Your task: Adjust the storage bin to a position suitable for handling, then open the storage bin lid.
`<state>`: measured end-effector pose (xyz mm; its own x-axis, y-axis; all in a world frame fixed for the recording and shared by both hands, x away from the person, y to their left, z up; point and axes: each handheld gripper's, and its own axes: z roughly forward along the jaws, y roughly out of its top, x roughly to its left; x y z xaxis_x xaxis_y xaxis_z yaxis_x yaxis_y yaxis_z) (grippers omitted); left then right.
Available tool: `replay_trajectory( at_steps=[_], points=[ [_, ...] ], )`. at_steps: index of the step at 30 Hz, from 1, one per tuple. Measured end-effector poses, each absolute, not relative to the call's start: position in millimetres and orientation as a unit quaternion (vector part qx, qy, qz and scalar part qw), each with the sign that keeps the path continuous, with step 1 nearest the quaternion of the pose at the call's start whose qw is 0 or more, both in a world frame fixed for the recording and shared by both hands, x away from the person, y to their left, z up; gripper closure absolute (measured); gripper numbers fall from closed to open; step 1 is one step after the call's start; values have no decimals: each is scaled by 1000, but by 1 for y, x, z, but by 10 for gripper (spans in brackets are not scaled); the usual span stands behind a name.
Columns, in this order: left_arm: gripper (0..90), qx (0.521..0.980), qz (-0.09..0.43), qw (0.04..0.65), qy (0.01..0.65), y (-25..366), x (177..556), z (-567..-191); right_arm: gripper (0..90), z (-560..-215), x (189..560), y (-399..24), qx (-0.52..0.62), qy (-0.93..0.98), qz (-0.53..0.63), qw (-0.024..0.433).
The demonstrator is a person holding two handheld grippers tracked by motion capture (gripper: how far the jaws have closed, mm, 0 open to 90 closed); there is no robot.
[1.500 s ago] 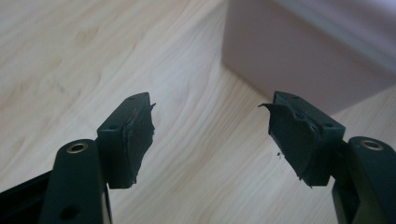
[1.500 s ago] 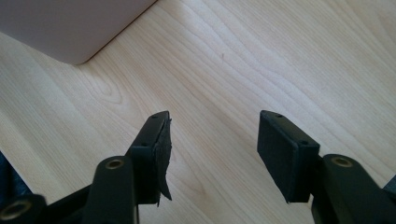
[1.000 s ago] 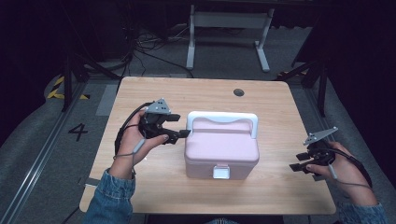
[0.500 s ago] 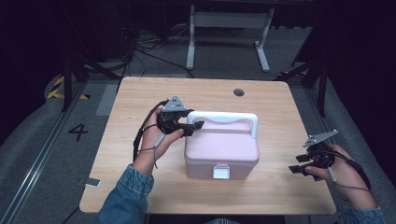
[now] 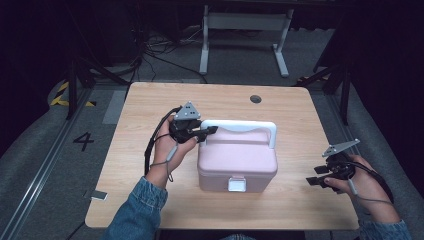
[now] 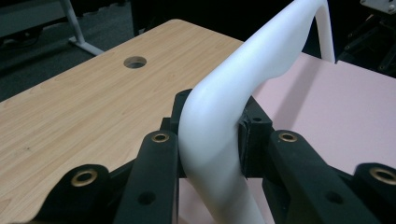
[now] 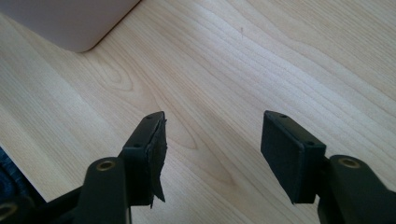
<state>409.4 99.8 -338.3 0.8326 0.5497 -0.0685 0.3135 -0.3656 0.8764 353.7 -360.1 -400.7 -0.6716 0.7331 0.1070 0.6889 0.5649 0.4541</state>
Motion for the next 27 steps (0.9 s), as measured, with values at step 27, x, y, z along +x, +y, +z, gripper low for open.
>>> replay_trajectory(
  at_steps=[27],
  points=[
    [732,790,102,550,250,107,411,-323,437,-397,354,-360,402,878,253,58]
  ],
)
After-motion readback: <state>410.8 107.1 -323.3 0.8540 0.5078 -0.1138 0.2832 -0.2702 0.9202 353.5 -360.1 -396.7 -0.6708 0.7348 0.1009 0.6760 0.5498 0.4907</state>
